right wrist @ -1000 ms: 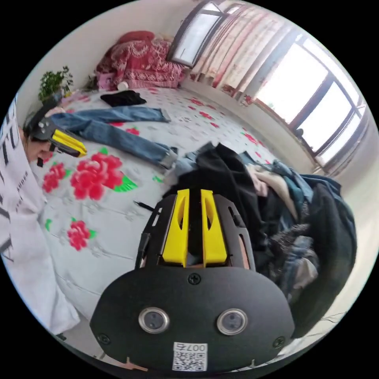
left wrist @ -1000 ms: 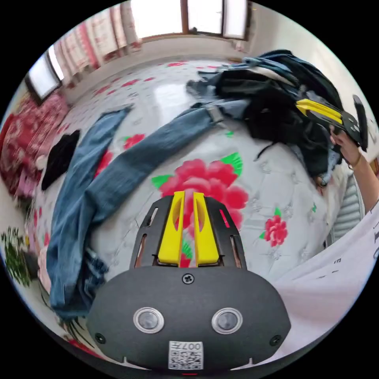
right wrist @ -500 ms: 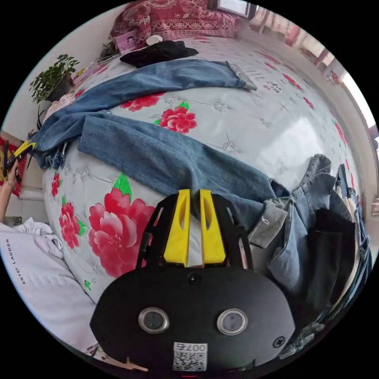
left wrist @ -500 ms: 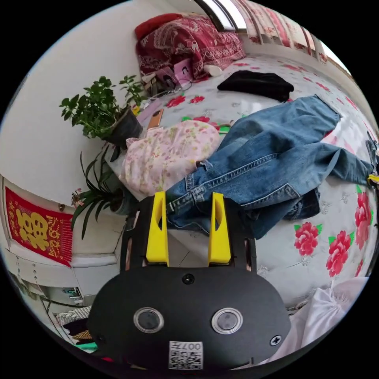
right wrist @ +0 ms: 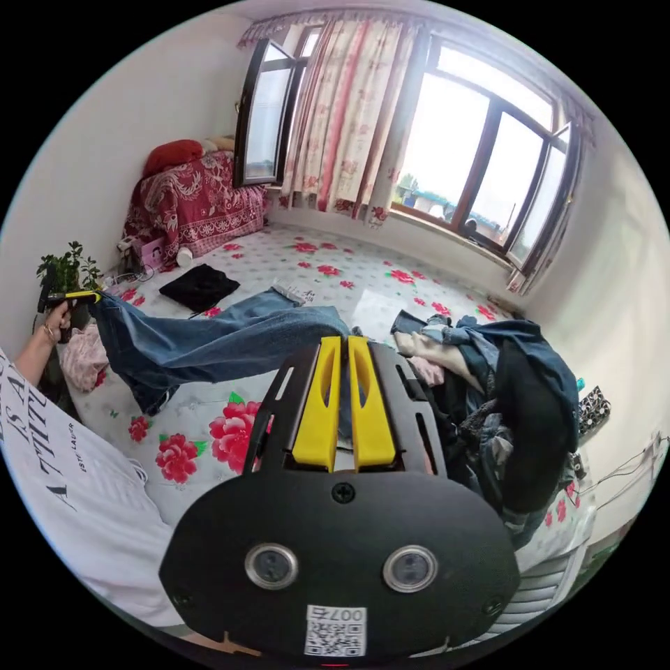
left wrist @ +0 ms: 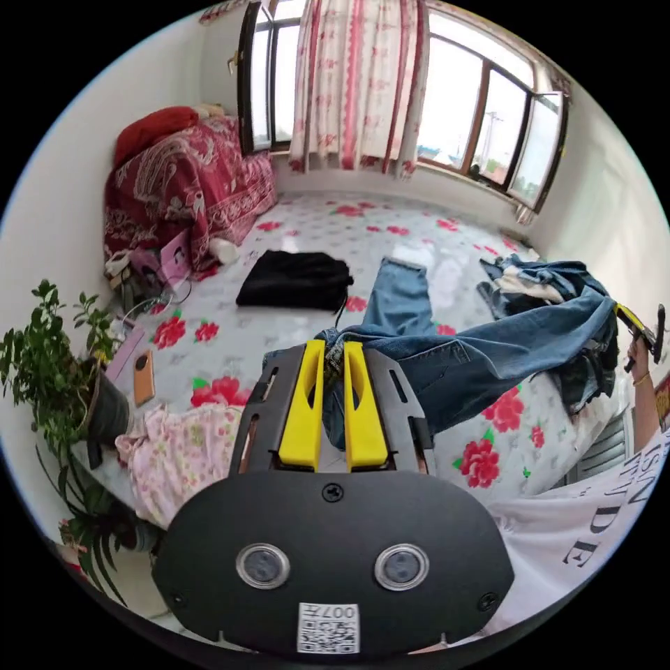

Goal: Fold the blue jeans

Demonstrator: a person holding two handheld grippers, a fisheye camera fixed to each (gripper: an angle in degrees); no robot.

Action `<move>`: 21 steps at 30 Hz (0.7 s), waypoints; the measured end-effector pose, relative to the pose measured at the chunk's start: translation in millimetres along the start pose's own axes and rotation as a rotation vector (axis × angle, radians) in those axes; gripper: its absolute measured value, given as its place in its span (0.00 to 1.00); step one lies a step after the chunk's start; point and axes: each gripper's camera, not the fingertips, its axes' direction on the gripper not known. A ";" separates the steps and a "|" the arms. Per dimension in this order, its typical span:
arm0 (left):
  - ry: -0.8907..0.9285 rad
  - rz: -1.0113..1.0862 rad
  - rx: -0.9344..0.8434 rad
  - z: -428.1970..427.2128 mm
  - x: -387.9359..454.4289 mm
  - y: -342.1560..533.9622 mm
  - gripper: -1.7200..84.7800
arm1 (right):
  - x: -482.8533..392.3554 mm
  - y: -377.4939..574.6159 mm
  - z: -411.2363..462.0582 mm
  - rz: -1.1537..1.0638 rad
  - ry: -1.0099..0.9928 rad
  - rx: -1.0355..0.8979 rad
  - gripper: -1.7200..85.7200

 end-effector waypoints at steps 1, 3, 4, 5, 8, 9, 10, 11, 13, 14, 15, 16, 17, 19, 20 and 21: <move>0.044 0.049 0.067 -31.9 3.4 -14.4 0.08 | 0.5 1.3 -17.8 0.005 0.012 0.028 0.02; 0.059 0.125 0.172 -77.8 10.1 -28.3 0.08 | -2.9 11.0 -76.2 0.018 0.082 0.103 0.02; 0.052 0.179 0.229 -102.2 13.9 -33.9 0.08 | -6.3 14.8 -87.1 0.008 0.109 0.120 0.02; 0.050 0.205 0.249 -112.0 15.3 -36.0 0.08 | -15.4 23.9 -101.0 -0.029 0.182 0.135 0.03; 0.040 0.282 0.228 -122.9 14.1 -38.7 0.08 | -33.1 54.5 -88.1 -0.053 0.302 0.058 0.03; 0.030 0.286 0.152 -105.2 9.7 -35.4 0.08 | -35.7 72.1 -65.0 -0.028 0.295 -0.027 0.04; 0.025 0.249 0.057 -76.3 0.9 -28.2 0.09 | -36.0 83.1 -50.6 -0.004 0.285 -0.077 0.04; 0.027 0.223 0.006 -58.6 -4.5 -22.4 0.10 | -35.6 109.6 -18.1 0.067 0.261 -0.182 0.05; 0.015 0.068 -0.225 22.3 -32.4 16.6 0.14 | -36.6 157.4 31.0 0.180 0.179 -0.361 0.07; 0.015 0.024 -0.281 40.9 -39.6 30.0 0.15 | -41.3 190.9 57.2 0.254 0.097 -0.460 0.08; -0.012 -0.041 -0.374 71.4 -50.6 59.2 0.15 | -48.3 220.3 74.4 0.326 0.036 -0.521 0.09; -0.045 -0.099 -0.432 91.1 -58.4 87.2 0.15 | -52.4 233.4 80.2 0.358 0.016 -0.544 0.09; -0.058 -0.117 -0.455 98.1 -61.4 99.9 0.15 | -60.1 255.3 86.3 0.415 -0.007 -0.572 0.10; -0.106 -0.134 -0.522 116.2 -63.9 138.0 0.15 | -68.1 278.8 87.1 0.476 -0.019 -0.575 0.11; -0.109 -0.124 -0.532 119.7 -62.4 144.8 0.15 | -69.5 288.8 86.1 0.498 -0.005 -0.583 0.11; -0.115 -0.096 -0.561 126.8 -58.2 155.8 0.15 | -67.0 295.5 85.4 0.506 0.021 -0.592 0.11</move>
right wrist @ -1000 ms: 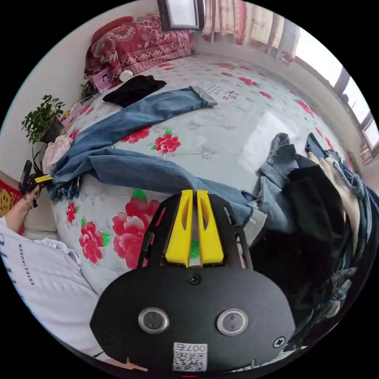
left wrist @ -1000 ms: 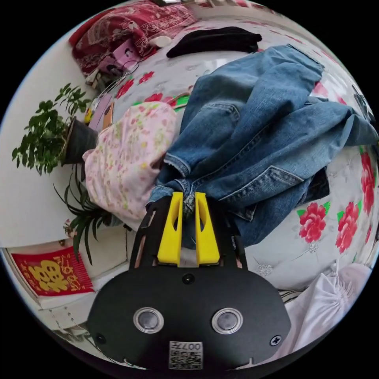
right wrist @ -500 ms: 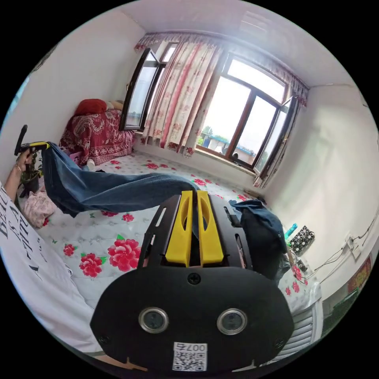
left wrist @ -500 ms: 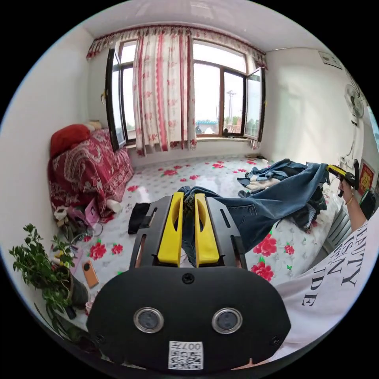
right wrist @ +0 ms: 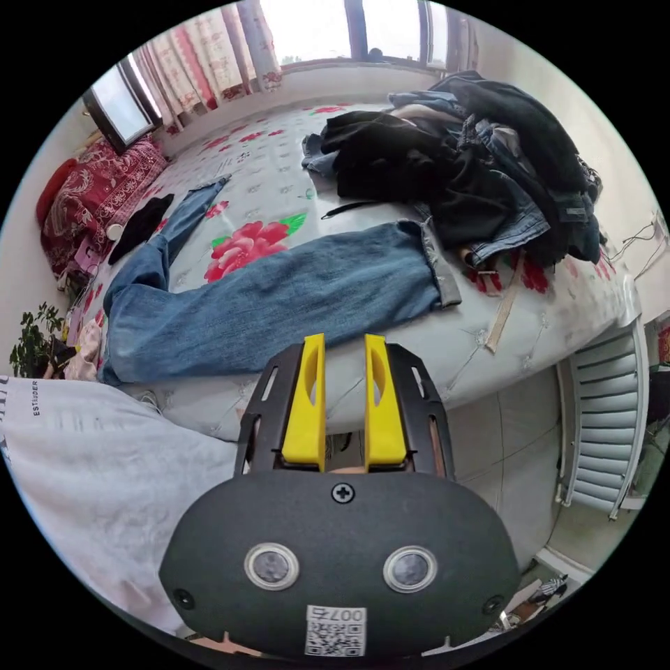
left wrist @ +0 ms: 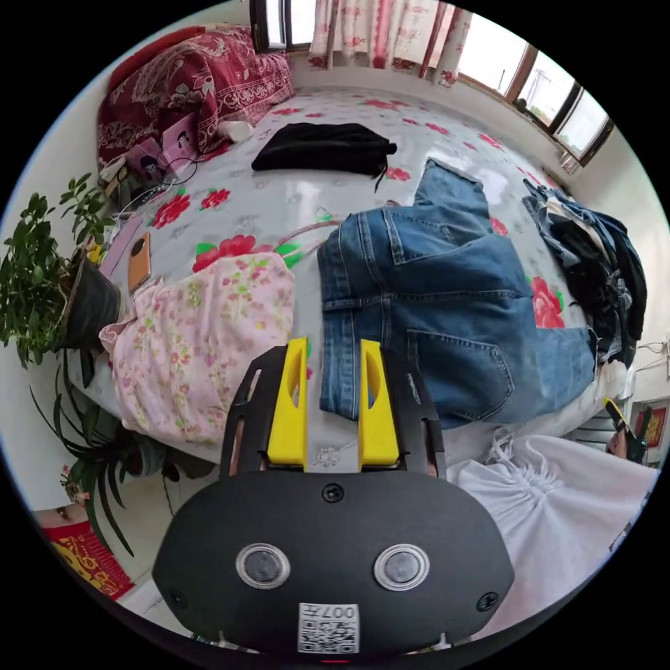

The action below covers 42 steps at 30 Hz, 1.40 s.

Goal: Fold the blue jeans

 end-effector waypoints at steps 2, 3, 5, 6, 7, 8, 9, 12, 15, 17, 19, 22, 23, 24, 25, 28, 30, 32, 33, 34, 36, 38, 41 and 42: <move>-0.006 0.036 -0.039 15.4 8.0 5.5 0.15 | 12.6 -1.4 2.3 0.022 0.037 0.003 0.12; -0.006 0.049 -0.069 26.5 13.1 6.8 0.15 | 24.7 -6.3 3.8 0.050 0.053 0.007 0.12; -0.024 0.034 -0.116 46.1 18.8 4.8 0.15 | 48.0 -17.1 8.1 0.111 0.046 0.028 0.12; -0.058 0.019 -0.164 63.3 22.2 2.2 0.15 | 66.1 -26.3 13.9 0.161 0.024 0.035 0.12; -0.062 -0.004 -0.195 80.2 24.3 0.1 0.16 | 76.3 -31.7 17.8 0.188 0.009 0.037 0.13; -0.033 -0.010 -0.166 81.0 24.4 0.0 0.15 | 97.0 -42.3 26.5 0.248 -0.018 0.040 0.13; -0.037 -0.040 -0.122 81.4 23.2 -1.6 0.14 | 117.9 -52.9 36.4 0.306 -0.048 0.042 0.13; -0.027 -0.081 -0.159 86.9 23.3 -16.3 0.11 | 161.5 -80.5 61.7 0.398 -0.085 0.035 0.13; -0.069 -0.071 -0.206 89.5 31.8 -30.8 0.09 | 182.1 -111.2 91.3 0.354 -0.052 -0.020 0.12; -0.071 -0.100 -0.194 82.1 31.3 -36.3 0.08 | 190.1 -126.1 113.5 0.324 -0.038 -0.079 0.12; 0.032 -0.217 -0.087 52.9 14.6 -37.2 0.08 | 195.2 -137.5 135.6 0.300 -0.074 -0.150 0.10; 0.133 -0.295 0.064 2.8 -7.7 -36.4 0.07 | 192.6 -161.1 145.0 0.231 -0.098 -0.220 0.07; 0.146 -0.298 0.094 -8.2 -11.2 -35.3 0.07 | 189.1 -171.3 130.9 0.191 -0.134 -0.171 0.06; 0.174 -0.306 0.149 -28.9 -18.7 -30.6 0.07 | 184.5 -178.6 107.1 0.133 -0.150 -0.095 0.06; 0.185 -0.306 0.196 -45.0 -25.2 -22.6 0.07 | 183.3 -180.6 93.5 0.108 -0.160 -0.055 0.05; 0.132 -0.303 0.150 -43.4 -36.1 1.2 0.07 | 193.9 -172.3 40.5 0.098 -0.138 0.074 0.05; 0.038 -0.379 0.109 -31.1 -44.3 23.4 0.08 | 212.5 -149.8 32.6 0.180 -0.032 0.060 0.06; -0.045 -0.450 0.112 -29.1 -48.5 47.7 0.06 | 220.3 -125.0 23.9 0.252 0.007 0.097 0.06; -0.031 -0.417 0.159 -33.8 -41.5 57.1 0.06 | 217.0 -108.0 14.1 0.283 -0.036 0.167 0.07; 0.057 -0.340 0.217 -39.2 -27.8 58.3 0.06 | 211.6 -100.6 9.1 0.278 -0.087 0.211 0.07; 0.269 -0.215 0.292 -43.4 1.1 46.6 0.05 | 166.2 -83.7 3.1 0.194 -0.357 0.358 0.08; 0.495 -0.096 0.366 -42.5 36.3 24.7 0.04 | 113.8 -86.3 16.4 0.076 -0.621 0.364 0.09; 0.848 0.093 0.358 -36.0 100.6 -26.0 0.01 | 14.7 -100.0 39.6 -0.080 -0.975 0.288 0.11; 0.953 0.167 0.374 -37.9 121.5 -40.8 0.01 | -18.7 -105.5 39.9 -0.151 -1.098 0.279 0.11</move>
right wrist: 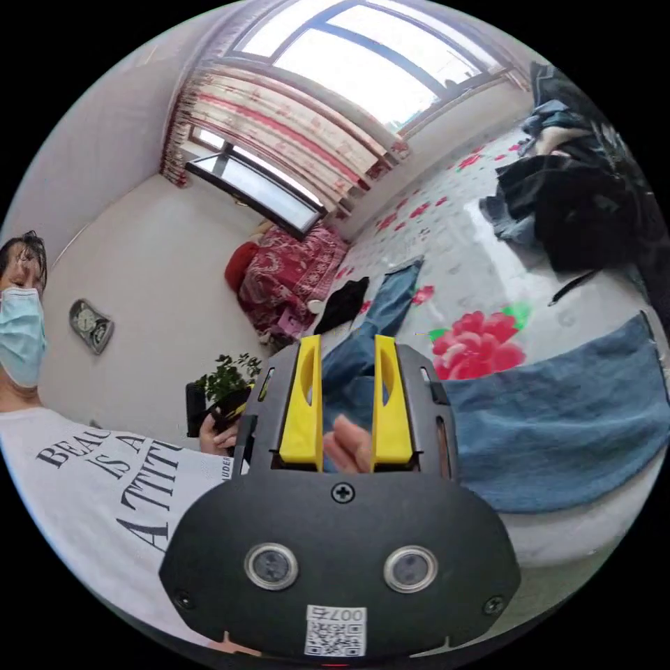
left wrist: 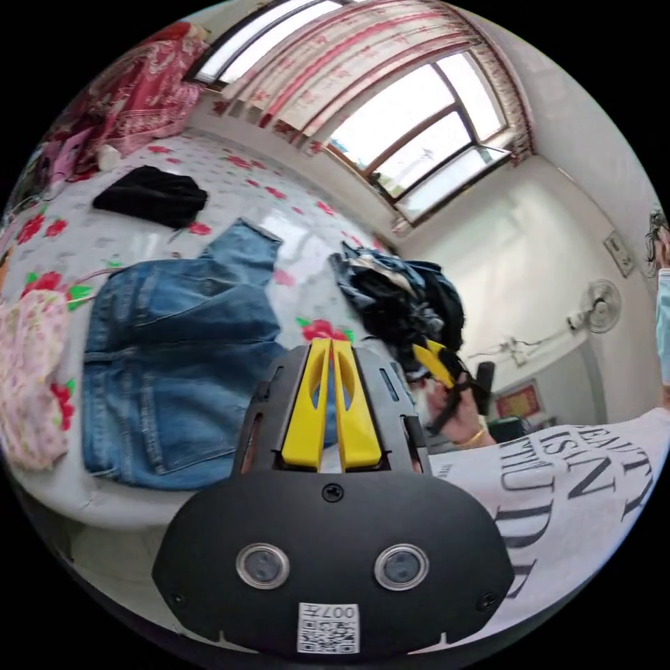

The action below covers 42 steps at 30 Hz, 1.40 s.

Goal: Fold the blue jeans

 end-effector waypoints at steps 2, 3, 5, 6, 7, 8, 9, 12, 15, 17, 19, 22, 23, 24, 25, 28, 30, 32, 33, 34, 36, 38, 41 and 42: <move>0.160 0.065 0.000 21.7 15.1 -14.1 0.01 | -19.7 -7.3 31.2 -0.041 -0.104 -0.027 0.11; 0.145 0.048 0.001 27.9 19.6 -20.5 0.01 | -32.6 -10.8 44.8 -0.072 -0.147 -0.064 0.12; 0.136 0.076 0.035 23.3 20.3 -23.8 0.01 | -46.1 -13.7 39.6 -0.116 -0.139 -0.026 0.12; 0.174 0.086 0.079 11.2 16.9 -23.2 0.01 | -53.8 -14.4 31.9 -0.148 -0.118 -0.011 0.12; 0.235 0.086 0.169 -5.2 7.3 -19.6 0.01 | -56.6 -14.0 26.9 -0.160 -0.102 0.000 0.12; 0.260 0.070 0.215 -11.6 0.4 -17.3 0.01 | -58.9 -12.1 19.3 -0.168 -0.070 0.022 0.12; 0.278 0.024 0.275 -17.3 -14.1 -13.3 0.01 | -55.6 -9.9 17.3 -0.155 -0.079 0.042 0.13; 0.205 -0.120 0.258 -5.8 -39.6 -9.9 0.01 | -37.8 -4.2 27.5 -0.024 -0.187 0.065 0.13; 0.049 -0.226 0.321 -2.8 -48.8 -3.2 0.01 | -36.3 4.2 35.5 -0.022 -0.148 0.092 0.14; -0.030 -0.202 0.361 -3.8 -46.5 -3.6 0.01 | -45.7 8.9 39.6 -0.104 -0.151 0.064 0.14; -0.112 -0.253 0.386 -1.4 -51.1 -10.4 0.01 | -56.2 14.5 43.4 -0.188 -0.224 0.024 0.14; -0.146 -0.337 0.399 9.2 -58.5 -22.5 0.01 | -76.9 23.2 57.8 -0.321 -0.333 -0.091 0.14; -0.166 -0.324 0.397 11.2 -57.3 -25.1 0.01 | -84.7 27.3 62.3 -0.377 -0.381 -0.118 0.14; -0.217 -0.329 0.410 12.9 -55.5 -29.0 0.01 | -88.6 28.8 61.3 -0.397 -0.359 -0.104 0.14; -0.199 -0.321 0.426 13.8 -54.5 -32.0 0.01 | -88.0 28.0 58.7 -0.400 -0.364 -0.085 0.14; -0.161 -0.322 0.457 18.6 -59.2 -35.7 0.01 | -69.7 14.0 52.0 -0.344 -0.458 -0.089 0.13; -0.165 -0.315 0.479 21.8 -63.0 -37.6 0.01 | -57.4 8.1 49.7 -0.315 -0.511 -0.086 0.12; -0.176 -0.361 0.507 24.2 -68.1 -37.1 0.01 | -53.9 9.2 48.3 -0.309 -0.526 -0.050 0.11; -0.155 -0.408 0.514 26.2 -73.7 -36.6 0.01 | -52.4 9.1 47.7 -0.309 -0.504 -0.038 0.10; -0.060 -0.543 0.533 30.5 -85.9 -31.1 0.01 | -50.5 8.5 47.0 -0.301 -0.486 -0.026 0.09; 0.098 -0.636 0.557 39.5 -103.9 -25.1 0.01 | -31.9 -3.5 48.8 -0.178 -0.535 -0.023 0.05; 0.119 -0.617 0.579 43.4 -114.2 -30.7 0.01 | -21.3 -13.9 55.7 -0.132 -0.549 -0.059 0.03; 0.109 -0.575 0.557 49.6 -127.3 -48.0 0.01 | -6.2 -22.1 64.0 -0.044 -0.583 -0.059 0.02; 0.086 -0.577 0.518 53.0 -130.5 -56.5 0.01 | -0.9 -23.0 63.5 -0.019 -0.580 -0.032 0.02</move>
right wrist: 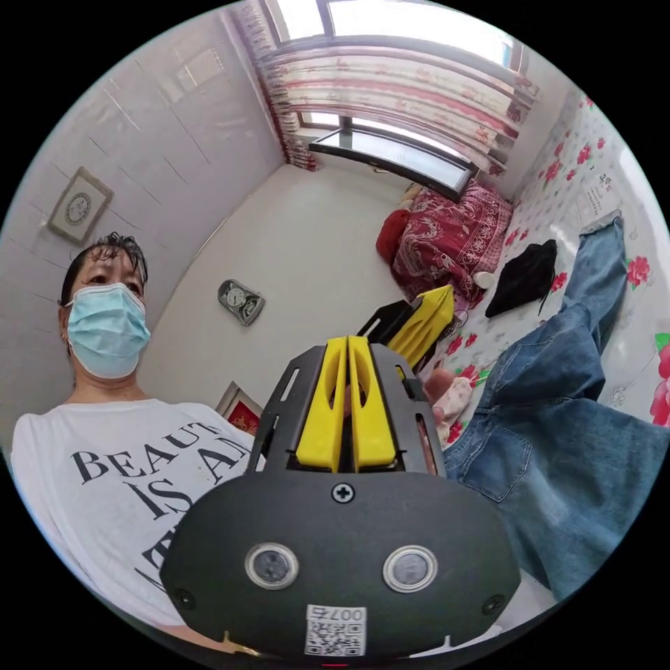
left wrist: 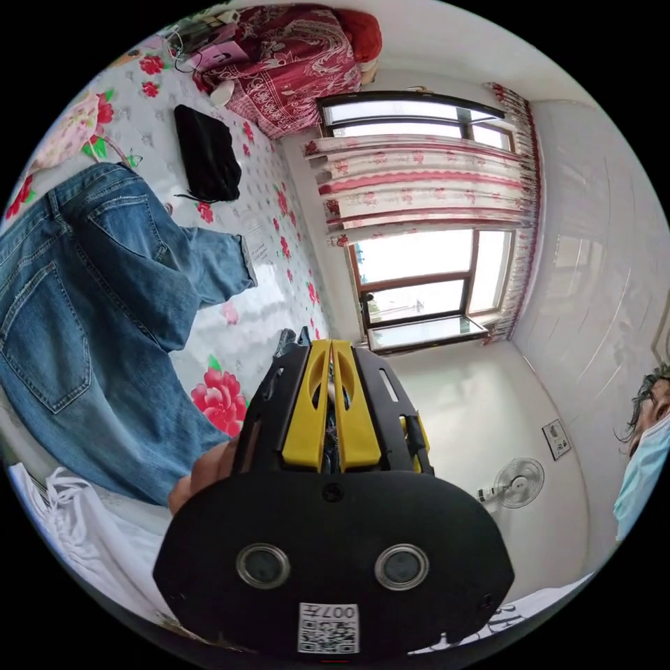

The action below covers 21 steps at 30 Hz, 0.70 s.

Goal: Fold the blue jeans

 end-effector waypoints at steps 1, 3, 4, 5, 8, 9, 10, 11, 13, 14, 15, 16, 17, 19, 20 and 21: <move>-0.016 0.016 -0.021 6.6 0.7 -5.0 0.01 | 3.8 0.0 -1.9 0.022 -0.013 0.017 0.02; -0.065 -0.031 -0.048 16.9 -4.6 -9.8 0.01 | 18.3 -0.9 -10.3 0.080 -0.040 0.073 0.02; -0.064 -0.127 -0.062 22.8 -13.1 -10.4 0.01 | 21.6 -0.8 -13.4 0.100 -0.043 0.096 0.02; -0.057 -0.153 -0.074 25.6 -17.2 -9.7 0.01 | 29.4 -1.6 -18.8 0.141 -0.078 0.137 0.02; -0.013 -0.217 -0.076 24.8 -36.8 -11.1 0.01 | 30.2 -8.9 -19.3 0.126 -0.045 0.102 0.02; 0.004 -0.229 -0.072 23.5 -43.3 -12.0 0.01 | 31.8 -10.3 -17.7 0.127 -0.040 0.088 0.02; 0.024 -0.257 -0.092 25.8 -51.0 -13.1 0.01 | 31.7 -10.9 -17.8 0.120 -0.033 0.087 0.02; 0.041 -0.278 -0.112 27.2 -55.2 -13.9 0.01 | 31.1 -11.3 -19.5 0.105 -0.039 0.103 0.02; 0.115 -0.253 -0.210 31.6 -63.7 -27.9 0.01 | 37.1 -12.0 -17.8 0.125 -0.130 0.107 0.02; 0.104 -0.220 -0.216 29.7 -63.2 -32.9 0.01 | 34.4 -13.4 -16.5 0.088 -0.141 0.097 0.02; 0.067 -0.110 -0.196 19.6 -56.6 -41.8 0.01 | 27.1 -14.8 -16.0 0.039 -0.114 0.076 0.02; 0.123 -0.005 -0.157 5.1 -46.1 -45.3 0.01 | 23.0 -15.1 -15.0 0.012 -0.109 0.065 0.02; 0.201 0.071 -0.129 -3.8 -39.2 -44.3 0.02 | 14.9 -16.6 -10.9 -0.032 -0.101 0.022 0.02; 0.649 0.418 0.041 -54.1 -11.4 -38.2 0.05 | 1.0 -18.7 -9.3 -0.097 -0.101 -0.009 0.02; 0.702 0.429 0.065 -64.0 -7.9 -41.1 0.06 | -9.7 -21.0 -12.6 -0.150 -0.110 -0.016 0.02; 0.838 0.441 0.035 -76.6 -0.5 -55.1 0.08 | -22.2 -24.7 -20.9 -0.202 -0.105 -0.006 0.02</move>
